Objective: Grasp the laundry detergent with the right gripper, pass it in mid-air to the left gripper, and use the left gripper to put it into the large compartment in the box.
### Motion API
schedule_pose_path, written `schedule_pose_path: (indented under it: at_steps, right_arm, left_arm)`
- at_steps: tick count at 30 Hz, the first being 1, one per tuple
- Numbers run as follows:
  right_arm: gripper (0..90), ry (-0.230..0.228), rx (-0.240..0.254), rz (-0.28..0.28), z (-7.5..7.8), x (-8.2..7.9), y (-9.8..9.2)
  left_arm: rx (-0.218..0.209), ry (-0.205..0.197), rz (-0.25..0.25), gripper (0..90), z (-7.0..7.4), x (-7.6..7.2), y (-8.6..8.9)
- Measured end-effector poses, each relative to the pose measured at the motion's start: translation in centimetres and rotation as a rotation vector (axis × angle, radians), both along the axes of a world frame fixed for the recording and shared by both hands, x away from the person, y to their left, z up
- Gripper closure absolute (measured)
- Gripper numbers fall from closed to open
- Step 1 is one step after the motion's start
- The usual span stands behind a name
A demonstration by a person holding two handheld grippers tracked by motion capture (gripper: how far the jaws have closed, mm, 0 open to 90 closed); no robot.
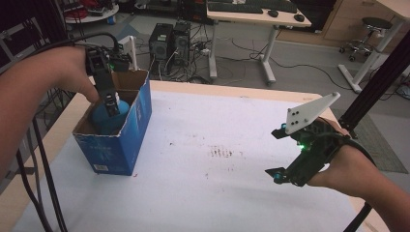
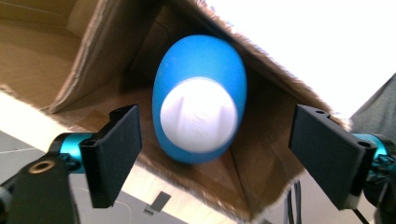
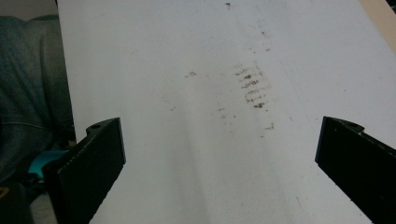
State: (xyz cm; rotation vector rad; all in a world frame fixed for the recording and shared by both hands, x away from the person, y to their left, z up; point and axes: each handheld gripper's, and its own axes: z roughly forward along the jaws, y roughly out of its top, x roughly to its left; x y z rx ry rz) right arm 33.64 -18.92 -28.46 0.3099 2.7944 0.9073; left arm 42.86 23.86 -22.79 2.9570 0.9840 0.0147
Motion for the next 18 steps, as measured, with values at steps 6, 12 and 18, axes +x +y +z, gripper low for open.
schedule_pose_path:
  at_steps: [6,12,18]
  right_arm:
    - [0.7,-0.01,0.002,0.002,0.8,0.2,-0.3]
    - [0.6,-0.019,-0.006,0.015,1.9,0.3,-0.5]
    - [0.7,-0.012,-0.037,0.03,2.7,0.6,-0.5]
  left_arm:
    - [0.01,-0.035,-0.035,14.2,2.6,-0.9,-1.3]
    - [0.008,-0.067,-0.118,11.8,4.7,-2.0,-3.4]
    - [-0.013,-0.065,-0.219,9.3,5.2,-3.0,-5.7]
